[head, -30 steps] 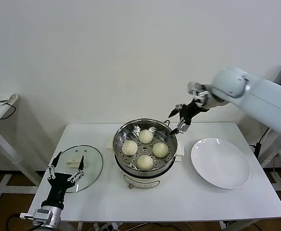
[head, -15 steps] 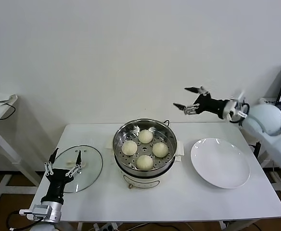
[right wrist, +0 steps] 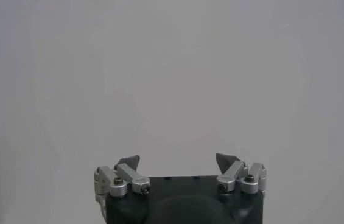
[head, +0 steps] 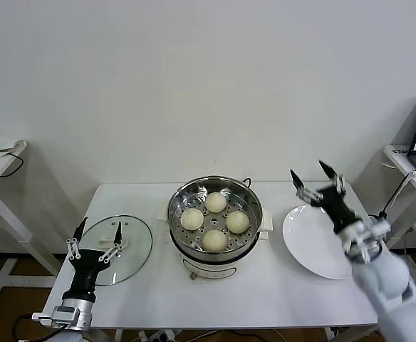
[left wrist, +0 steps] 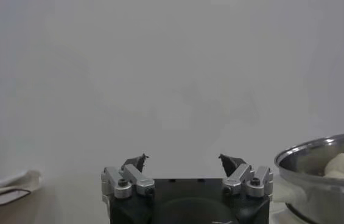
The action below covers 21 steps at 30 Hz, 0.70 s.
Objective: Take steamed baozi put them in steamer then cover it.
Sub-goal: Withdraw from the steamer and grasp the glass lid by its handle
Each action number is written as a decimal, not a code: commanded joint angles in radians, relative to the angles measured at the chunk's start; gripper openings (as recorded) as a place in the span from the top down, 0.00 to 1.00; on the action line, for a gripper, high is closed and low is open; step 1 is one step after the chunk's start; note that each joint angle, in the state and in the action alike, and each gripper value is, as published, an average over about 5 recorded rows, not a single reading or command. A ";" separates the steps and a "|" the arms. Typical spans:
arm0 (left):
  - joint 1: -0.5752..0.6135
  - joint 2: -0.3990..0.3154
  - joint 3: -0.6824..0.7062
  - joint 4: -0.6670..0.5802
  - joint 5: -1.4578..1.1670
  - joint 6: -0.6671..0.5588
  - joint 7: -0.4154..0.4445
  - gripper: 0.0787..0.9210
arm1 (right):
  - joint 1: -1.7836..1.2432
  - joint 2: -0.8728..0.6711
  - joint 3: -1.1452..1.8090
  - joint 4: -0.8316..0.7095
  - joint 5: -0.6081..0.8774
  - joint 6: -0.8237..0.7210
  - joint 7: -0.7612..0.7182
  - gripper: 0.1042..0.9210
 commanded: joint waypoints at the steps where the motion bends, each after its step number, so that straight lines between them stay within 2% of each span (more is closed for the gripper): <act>1: -0.003 0.006 -0.003 0.057 0.255 -0.082 -0.058 0.12 | -0.286 0.313 0.144 0.071 -0.163 0.210 0.100 0.12; 7: 0.003 0.038 -0.033 0.181 0.807 -0.200 -0.199 0.12 | -0.284 0.343 0.113 0.077 -0.177 0.206 0.104 0.12; 11: -0.004 0.053 -0.067 0.272 1.112 -0.226 -0.294 0.12 | -0.271 0.342 0.100 0.064 -0.184 0.203 0.104 0.12; 15: -0.027 0.074 -0.090 0.360 1.294 -0.244 -0.357 0.12 | -0.261 0.345 0.088 0.050 -0.191 0.203 0.105 0.12; 21: -0.090 0.094 -0.114 0.464 1.383 -0.251 -0.406 0.12 | -0.253 0.356 0.073 0.028 -0.210 0.207 0.106 0.12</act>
